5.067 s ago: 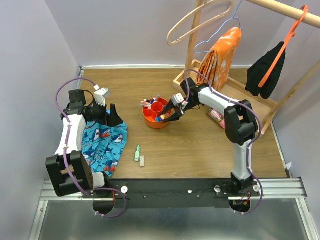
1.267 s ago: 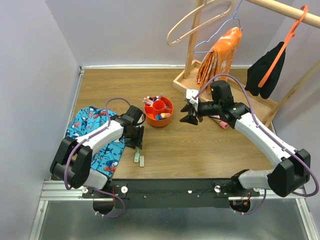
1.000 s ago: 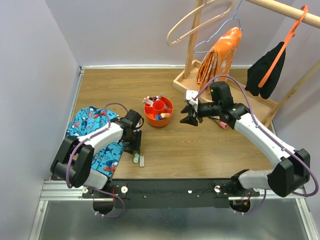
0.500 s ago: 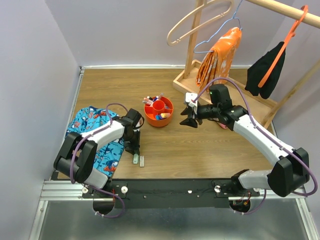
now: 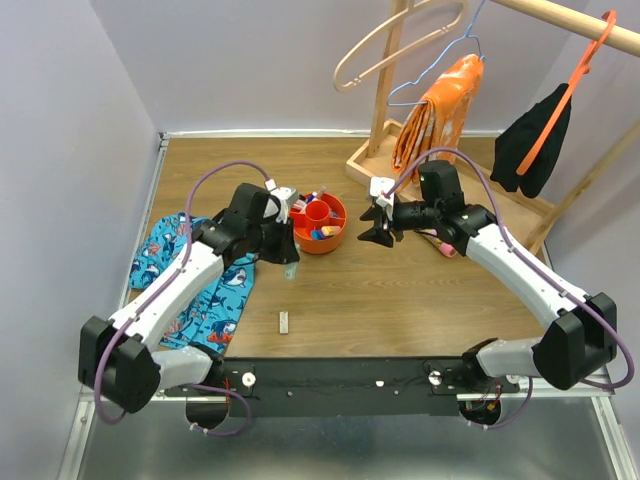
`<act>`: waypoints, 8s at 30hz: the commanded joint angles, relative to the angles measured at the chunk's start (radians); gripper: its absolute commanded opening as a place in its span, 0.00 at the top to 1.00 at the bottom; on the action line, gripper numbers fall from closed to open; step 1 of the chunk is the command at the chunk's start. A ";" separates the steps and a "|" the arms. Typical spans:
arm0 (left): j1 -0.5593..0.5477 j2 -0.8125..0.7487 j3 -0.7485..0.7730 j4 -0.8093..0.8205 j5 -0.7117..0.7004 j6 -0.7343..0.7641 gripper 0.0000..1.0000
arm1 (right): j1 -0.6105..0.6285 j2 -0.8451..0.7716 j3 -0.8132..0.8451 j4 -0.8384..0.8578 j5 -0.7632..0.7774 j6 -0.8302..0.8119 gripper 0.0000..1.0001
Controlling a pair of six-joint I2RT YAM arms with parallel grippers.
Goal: Sort the stationery into containers
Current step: Place the stationery in the storage box, then pick up the stationery from the center of the board, then place the stationery in the storage box, then move the stationery to the center of the board.
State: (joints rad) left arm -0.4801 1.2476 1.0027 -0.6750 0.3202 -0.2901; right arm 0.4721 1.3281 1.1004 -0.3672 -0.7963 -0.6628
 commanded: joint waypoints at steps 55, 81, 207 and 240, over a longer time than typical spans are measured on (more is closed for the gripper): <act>0.066 -0.103 0.063 0.010 -0.135 0.144 0.21 | 0.005 0.040 0.029 0.113 0.149 0.284 0.46; -0.040 -0.059 -0.360 0.025 -0.038 -0.250 0.37 | 0.005 0.031 0.105 0.034 0.269 0.506 0.45; 0.256 -0.114 -0.165 0.660 -0.003 -0.023 0.33 | -0.219 0.253 -0.137 -0.049 0.802 0.157 0.33; 0.264 -0.082 -0.167 0.672 0.034 -0.046 0.33 | -0.263 0.246 -0.146 -0.196 0.704 0.084 0.41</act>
State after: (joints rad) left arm -0.2222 1.1618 0.8459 -0.0097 0.3283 -0.3344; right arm 0.2058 1.6192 0.9375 -0.4259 0.0376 -0.6018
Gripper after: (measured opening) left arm 0.672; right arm 0.612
